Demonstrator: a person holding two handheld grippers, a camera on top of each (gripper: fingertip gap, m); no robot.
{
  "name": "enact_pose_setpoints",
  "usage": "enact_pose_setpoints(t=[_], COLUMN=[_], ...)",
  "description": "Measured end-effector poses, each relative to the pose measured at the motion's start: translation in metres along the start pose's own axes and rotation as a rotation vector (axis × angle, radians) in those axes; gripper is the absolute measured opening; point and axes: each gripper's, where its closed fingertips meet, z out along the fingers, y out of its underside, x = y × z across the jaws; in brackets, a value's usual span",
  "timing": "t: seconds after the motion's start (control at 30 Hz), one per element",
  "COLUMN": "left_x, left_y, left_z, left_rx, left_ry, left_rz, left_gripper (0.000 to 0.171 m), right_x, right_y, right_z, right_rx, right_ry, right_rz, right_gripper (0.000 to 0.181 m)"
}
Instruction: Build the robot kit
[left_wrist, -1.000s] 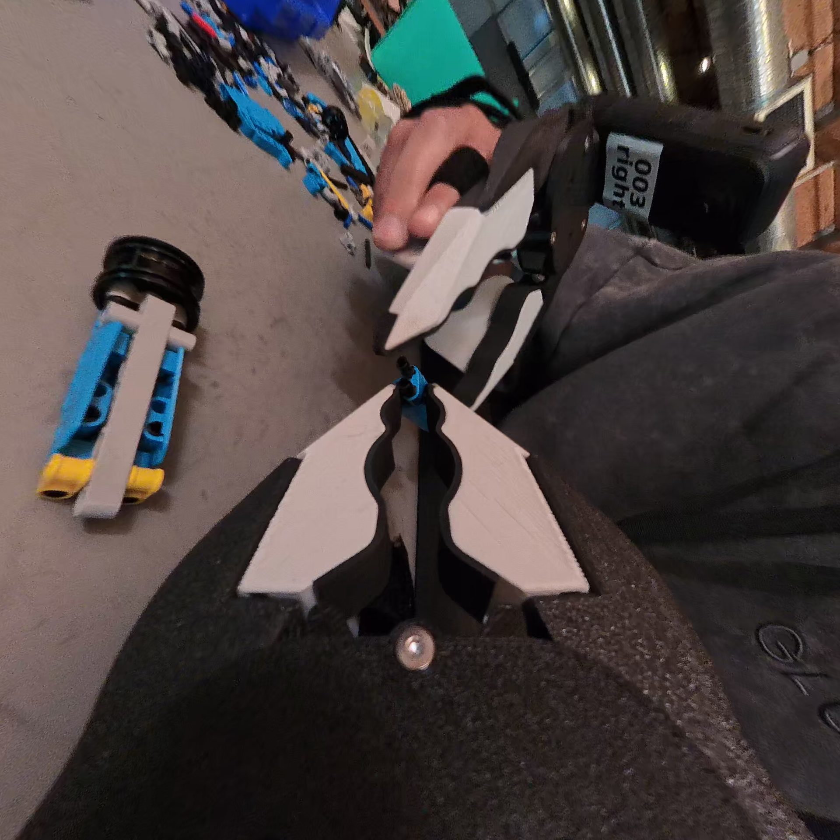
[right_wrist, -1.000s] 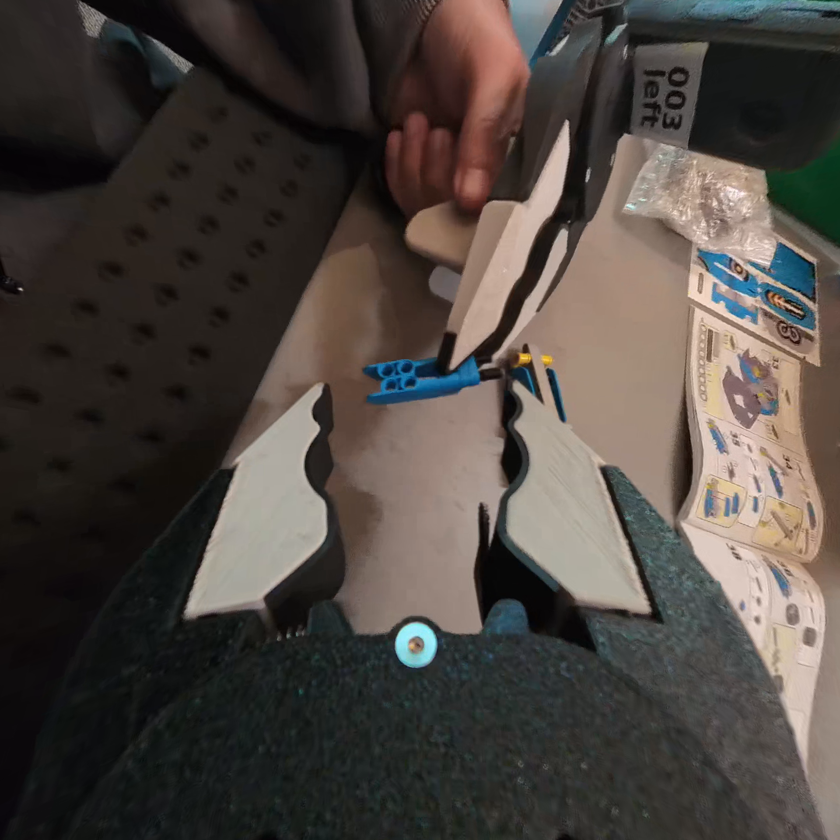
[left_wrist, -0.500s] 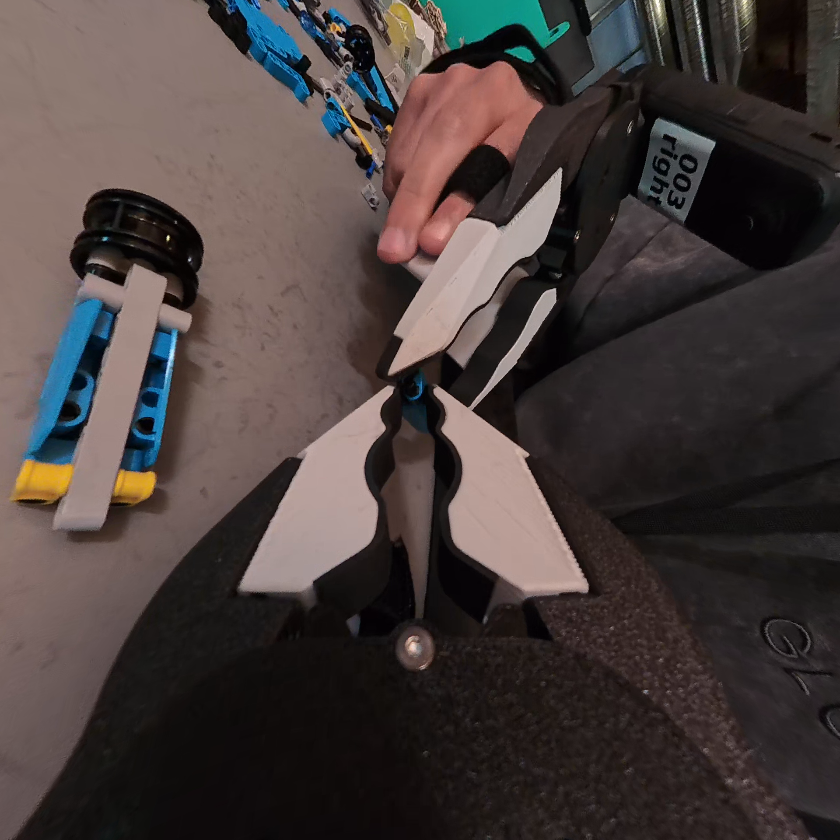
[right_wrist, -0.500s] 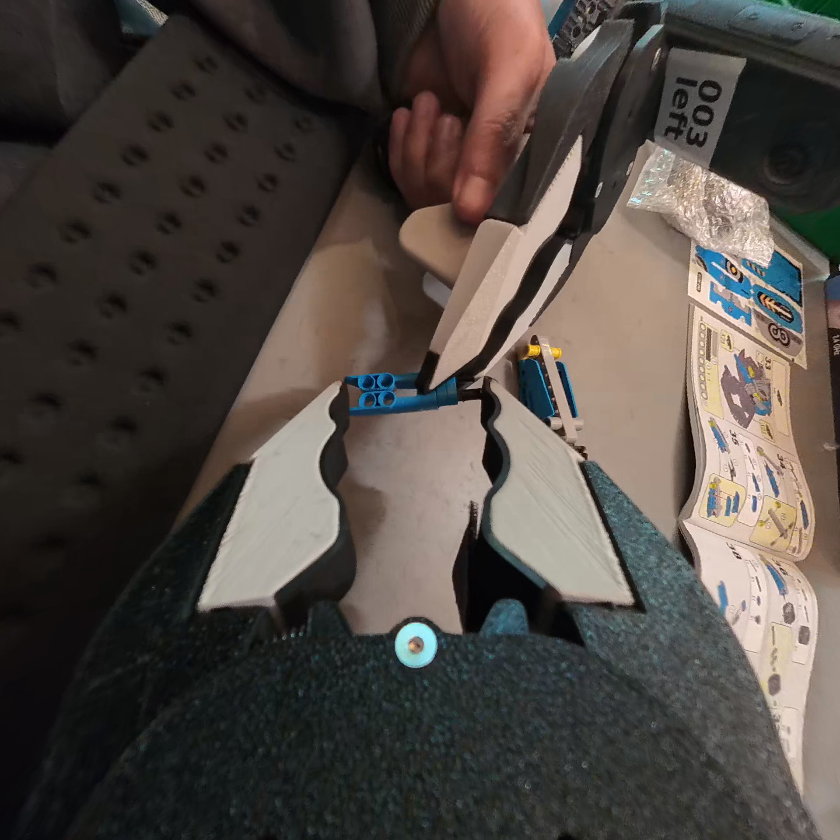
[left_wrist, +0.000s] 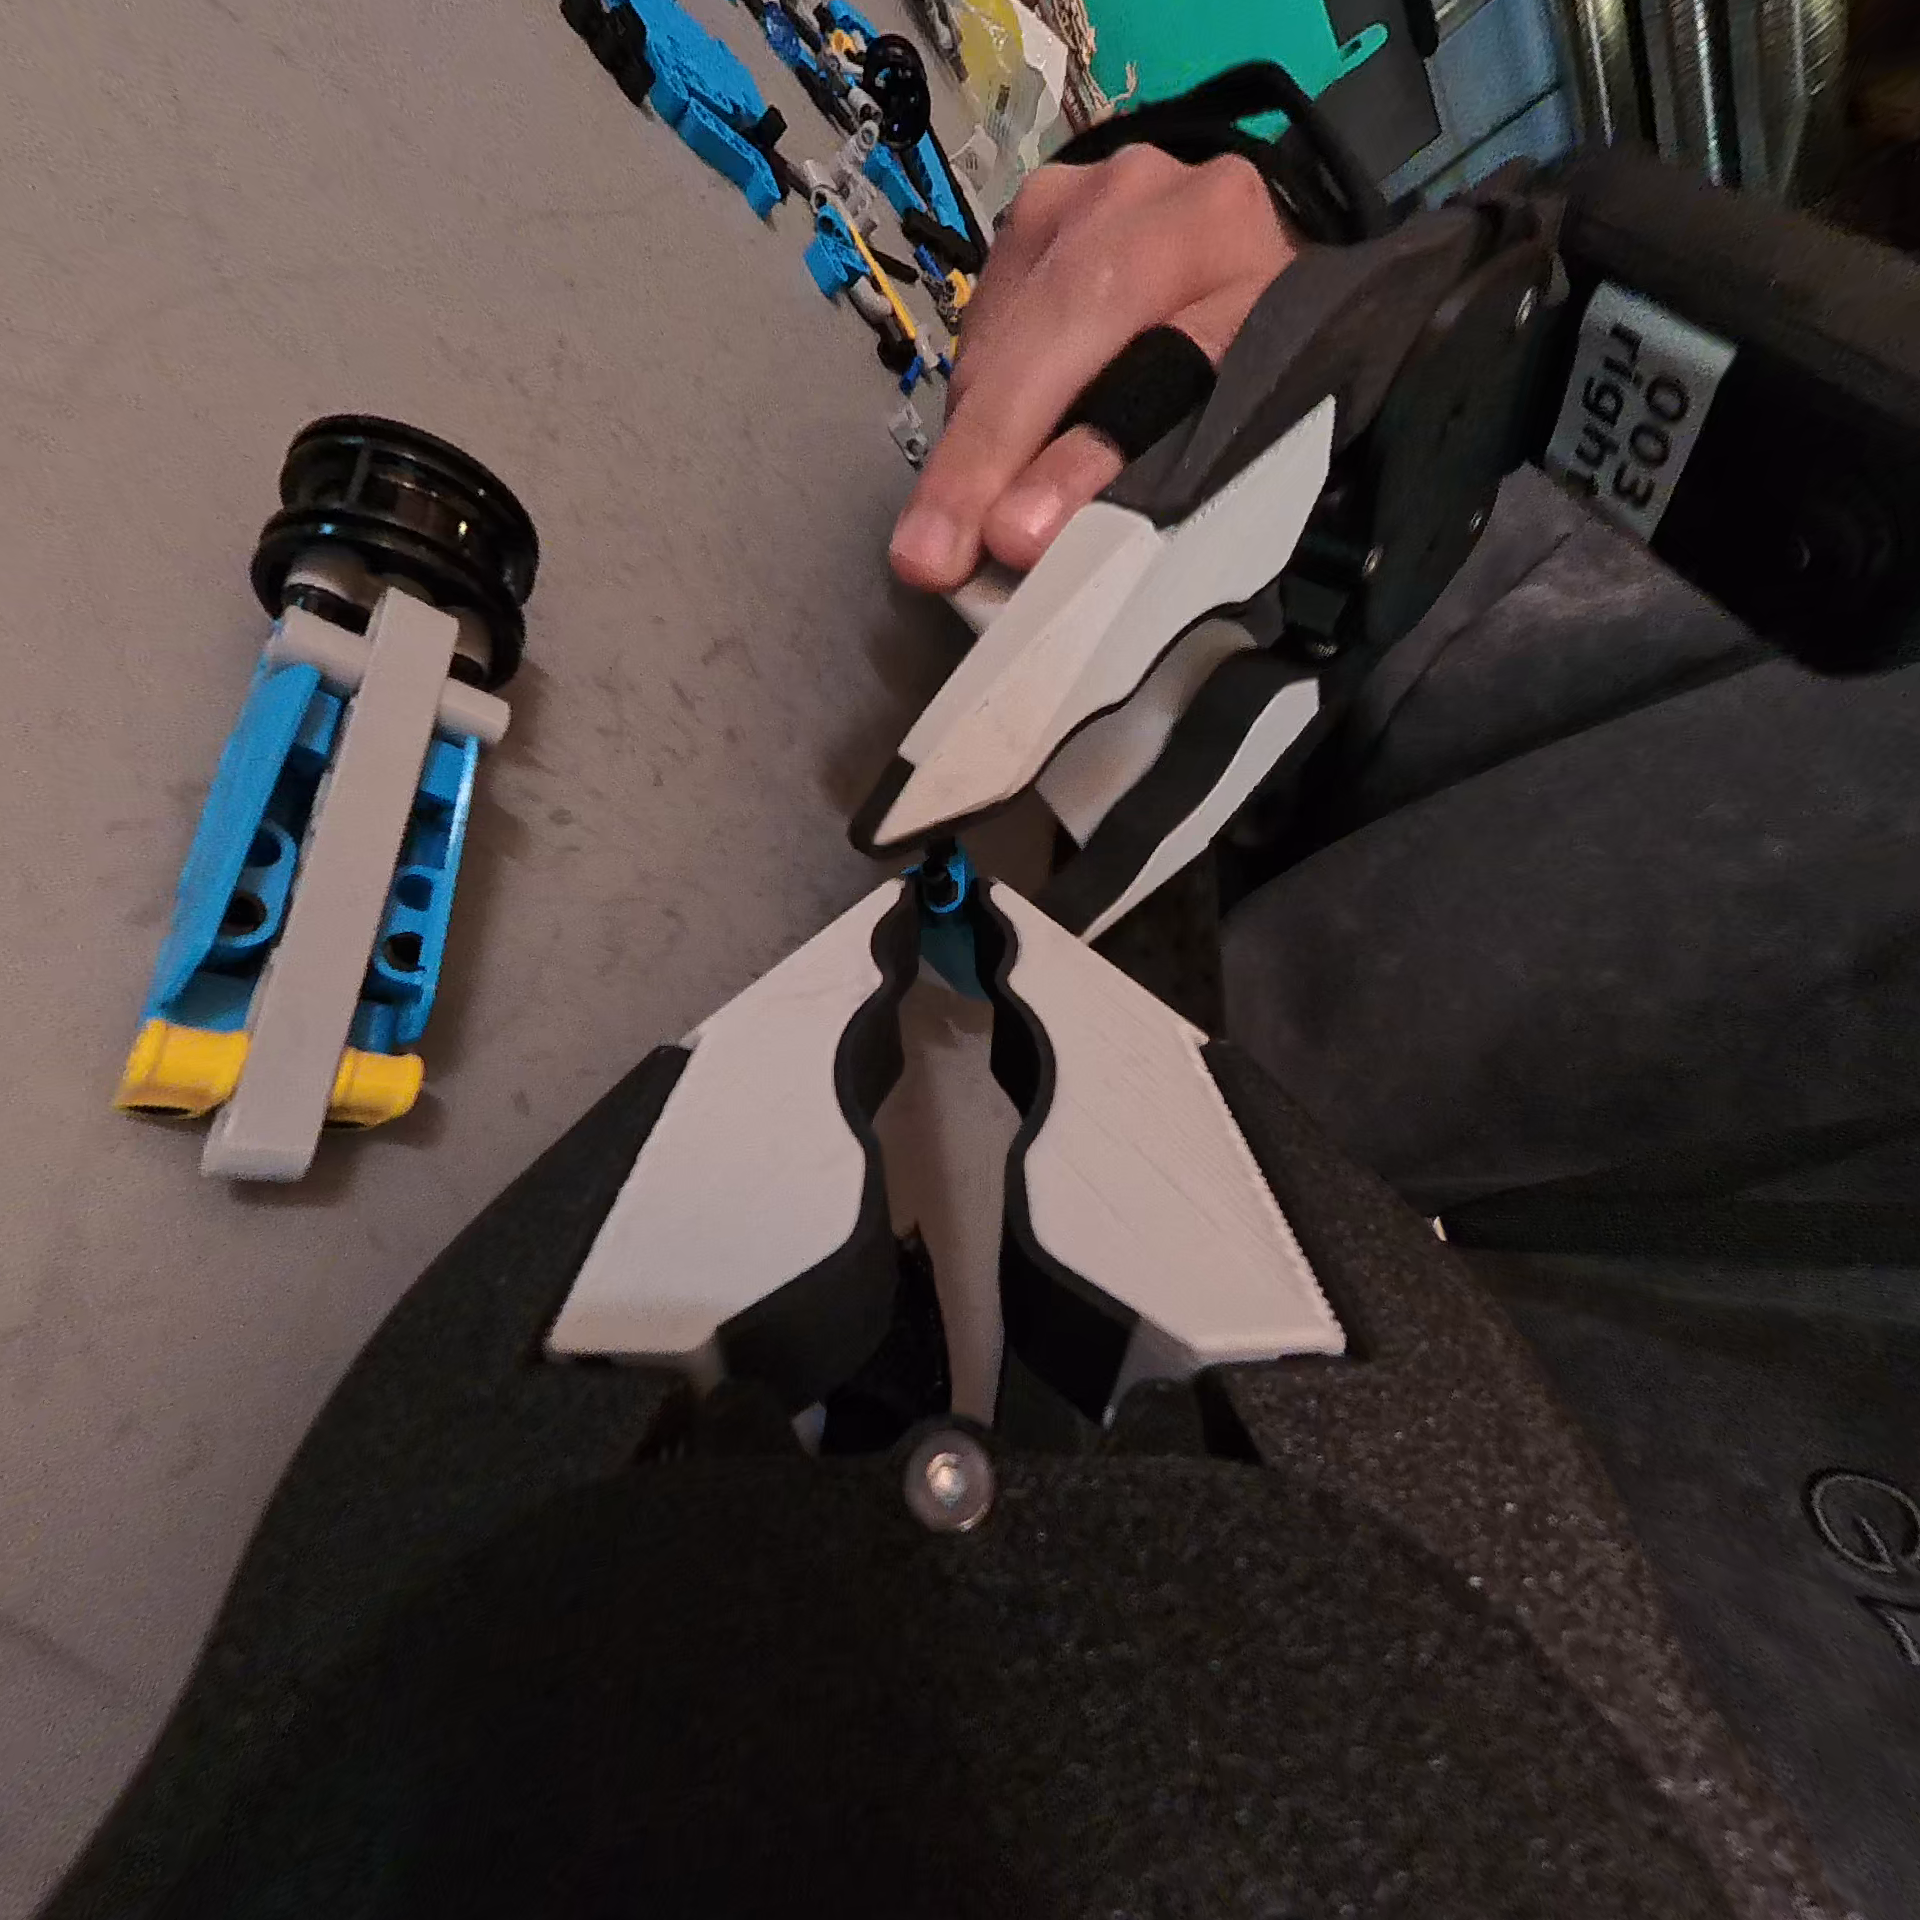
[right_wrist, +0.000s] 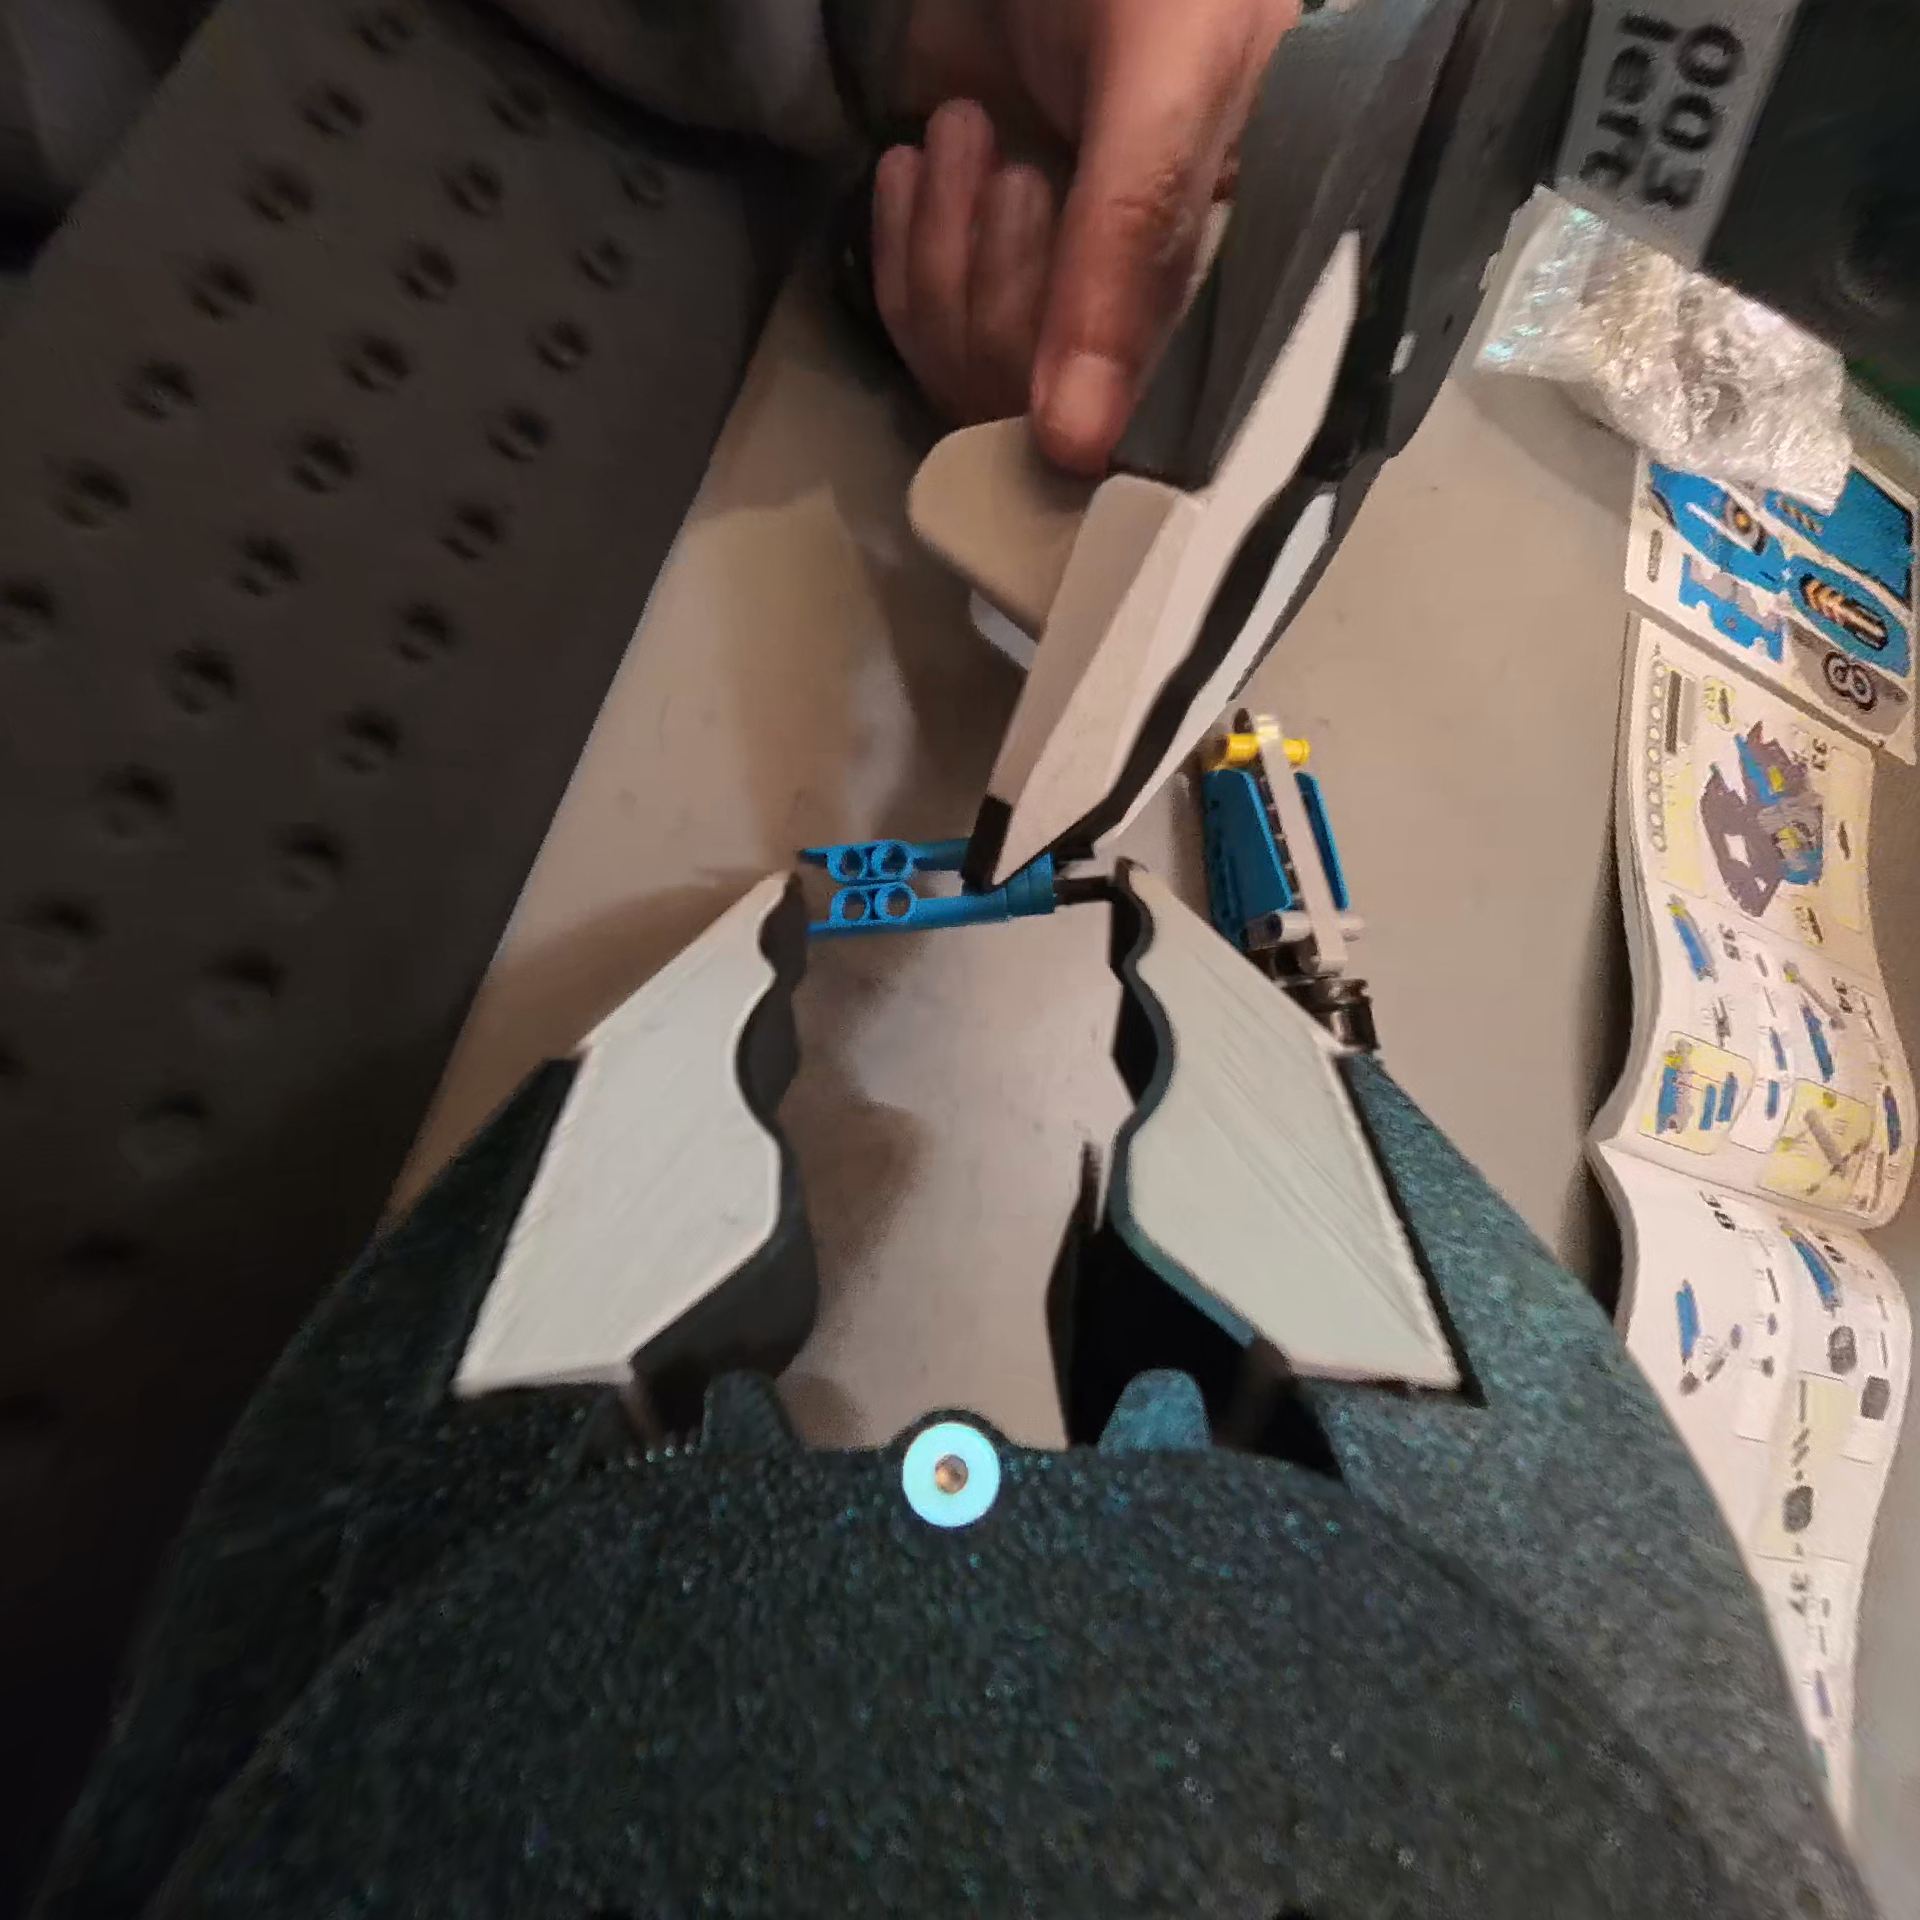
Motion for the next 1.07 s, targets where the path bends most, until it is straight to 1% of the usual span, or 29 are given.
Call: enact_pose_setpoints(t=[0.03, 0.07, 0.13, 0.17, 0.33, 0.47, 0.63, 0.83, 0.9, 0.97, 1.07], left_x=[0.001, 0.001, 0.001, 0.002, 0.0, 0.002, -0.003, -0.005, -0.007, -0.01, -0.01], left_y=[-0.002, -0.003, -0.002, -0.002, -0.003, -0.004, -0.005, -0.005, -0.003, -0.005, -0.004], left_z=[-0.002, -0.003, -0.002, -0.001, -0.002, -0.003, -0.003, -0.003, -0.001, -0.003, 0.0], left_rx=[0.011, 0.017, 0.012, 0.009, 0.016, 0.027, 0.034, 0.036, 0.022, 0.037, 0.028], left_ry=[0.011, 0.021, 0.024, 0.022, 0.014, 0.029, -0.011, -0.024, -0.041, -0.05, -0.057], left_rz=[-0.009, -0.023, -0.023, -0.016, -0.023, -0.027, -0.019, -0.019, -0.016, -0.033, -0.027], left_gripper=[0.008, 0.008, 0.008, 0.008, 0.008, 0.008, 0.008, 0.007, 0.007, 0.007, 0.008], right_x=[-0.003, -0.002, 0.001, 0.004, 0.007, 0.007, 0.011, 0.011, 0.008, 0.012, 0.01], right_y=[0.004, 0.008, 0.008, 0.006, 0.008, 0.006, 0.008, 0.009, 0.011, 0.012, 0.015], right_z=[0.002, 0.004, 0.005, 0.005, 0.006, 0.005, 0.008, 0.009, 0.011, 0.013, 0.012], right_rx=[-0.032, -0.064, -0.075, -0.074, -0.079, -0.089, -0.096, -0.099, -0.108, -0.106, -0.12], right_ry=[-0.004, 0.006, 0.046, 0.069, 0.075, 0.084, 0.112, 0.106, 0.077, 0.109, 0.06], right_rz=[-0.014, -0.024, -0.046, -0.061, -0.052, -0.079, -0.096, -0.088, -0.067, -0.084, -0.014], right_gripper=[0.07, 0.075, 0.072, 0.063, 0.063, 0.062, 0.06, 0.059, 0.059, 0.06, 0.062])
